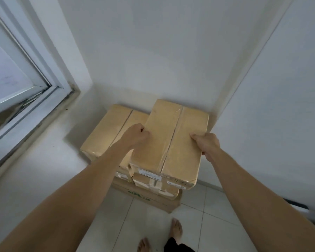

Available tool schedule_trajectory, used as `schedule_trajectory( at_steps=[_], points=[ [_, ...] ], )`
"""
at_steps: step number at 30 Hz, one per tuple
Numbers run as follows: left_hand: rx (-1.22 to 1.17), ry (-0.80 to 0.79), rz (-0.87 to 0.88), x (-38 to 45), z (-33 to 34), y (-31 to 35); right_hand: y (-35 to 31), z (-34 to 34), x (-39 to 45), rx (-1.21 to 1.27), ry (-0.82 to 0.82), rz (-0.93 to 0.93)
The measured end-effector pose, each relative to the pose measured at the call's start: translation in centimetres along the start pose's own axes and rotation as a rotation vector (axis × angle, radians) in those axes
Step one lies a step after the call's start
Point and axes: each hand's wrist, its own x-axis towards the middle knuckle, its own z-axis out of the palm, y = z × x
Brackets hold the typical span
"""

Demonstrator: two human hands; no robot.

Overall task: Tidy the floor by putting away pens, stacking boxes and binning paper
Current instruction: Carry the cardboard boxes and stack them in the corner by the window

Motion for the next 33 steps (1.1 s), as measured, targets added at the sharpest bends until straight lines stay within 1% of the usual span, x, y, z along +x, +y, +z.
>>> schedule_trajectory(
  at_steps=[4, 8, 10, 11, 13, 15, 18, 20, 22, 23, 27, 30, 33],
  points=[
    [-0.054, -0.031, -0.057, 1.2, 2.1, -0.6, 1.8, 0.9, 1.7, -0.009, -0.037, 0.030],
    [-0.060, -0.058, -0.090, 1.9, 3.3, -2.7, 3.5, 2.9, 2.8, 0.064, -0.157, 0.041],
    [-0.058, -0.054, -0.101, 1.9, 3.9, -4.4, 4.5, 4.4, 2.9, 0.061, -0.199, 0.048],
    [-0.015, -0.048, -0.117, 1.7, 4.2, -5.4, 5.2, 5.1, 2.9, 0.051, -0.212, 0.063],
    [0.152, -0.062, -0.146, 1.3, 5.1, -7.1, 6.7, 6.4, 2.7, 0.008, -0.244, 0.073],
    [0.273, -0.124, -0.136, 0.8, 6.1, -8.6, 7.5, 7.0, 2.3, 0.003, -0.249, 0.048],
    [0.272, -0.218, -0.105, 0.2, 6.7, -9.2, 7.9, 7.2, 2.7, 0.004, -0.242, 0.024],
    [0.342, -0.301, -0.095, -0.1, 6.7, -9.1, 8.2, 7.2, 3.0, 0.016, -0.259, 0.021],
    [0.417, -0.328, -0.064, -0.3, 6.9, -9.3, 8.7, 7.2, 3.0, 0.030, -0.261, 0.020],
    [0.393, -0.308, -0.054, -0.4, 6.9, -9.4, 8.8, 7.2, 2.8, 0.033, -0.257, 0.016],
    [0.051, -0.175, -0.117, -0.5, 6.6, -9.0, 9.6, 7.2, 2.8, 0.093, -0.267, 0.015],
    [0.006, -0.156, -0.158, -0.1, 6.6, -8.5, 10.0, 6.6, 3.1, 0.125, -0.298, 0.024],
    [0.006, -0.187, -0.163, -0.4, 6.1, -8.8, 10.0, 6.5, 2.9, 0.121, -0.300, 0.040]
  ],
)
